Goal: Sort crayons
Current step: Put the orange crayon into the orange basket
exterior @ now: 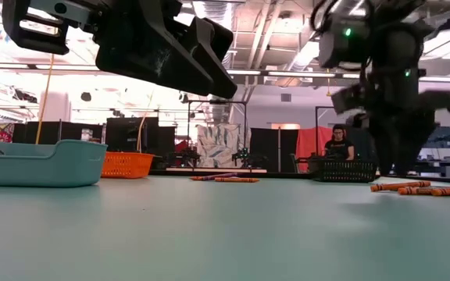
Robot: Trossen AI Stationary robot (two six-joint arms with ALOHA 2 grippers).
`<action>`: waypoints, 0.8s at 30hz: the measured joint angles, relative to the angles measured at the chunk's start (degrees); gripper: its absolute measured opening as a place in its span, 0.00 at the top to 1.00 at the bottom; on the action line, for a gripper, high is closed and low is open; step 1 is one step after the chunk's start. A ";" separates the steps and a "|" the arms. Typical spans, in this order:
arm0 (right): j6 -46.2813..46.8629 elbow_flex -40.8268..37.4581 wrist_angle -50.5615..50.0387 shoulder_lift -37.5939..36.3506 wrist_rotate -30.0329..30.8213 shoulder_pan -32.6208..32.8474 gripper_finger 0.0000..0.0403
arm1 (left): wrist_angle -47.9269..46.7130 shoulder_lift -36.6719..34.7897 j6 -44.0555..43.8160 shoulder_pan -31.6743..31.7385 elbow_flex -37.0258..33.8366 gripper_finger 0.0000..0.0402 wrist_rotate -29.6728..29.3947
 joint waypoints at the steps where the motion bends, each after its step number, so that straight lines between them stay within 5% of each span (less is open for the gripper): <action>1: -0.40 0.00 0.01 0.96 0.02 -0.20 0.59 | 0.00 0.00 0.00 0.00 0.00 0.71 0.00; 15: -1.34 0.11 0.73 6.03 0.04 -1.93 0.60 | -0.03 0.00 0.23 0.00 0.00 0.71 0.00; 24: -0.88 0.02 2.14 6.03 -0.52 -1.88 0.83 | -0.02 0.00 0.39 0.00 0.00 0.71 0.00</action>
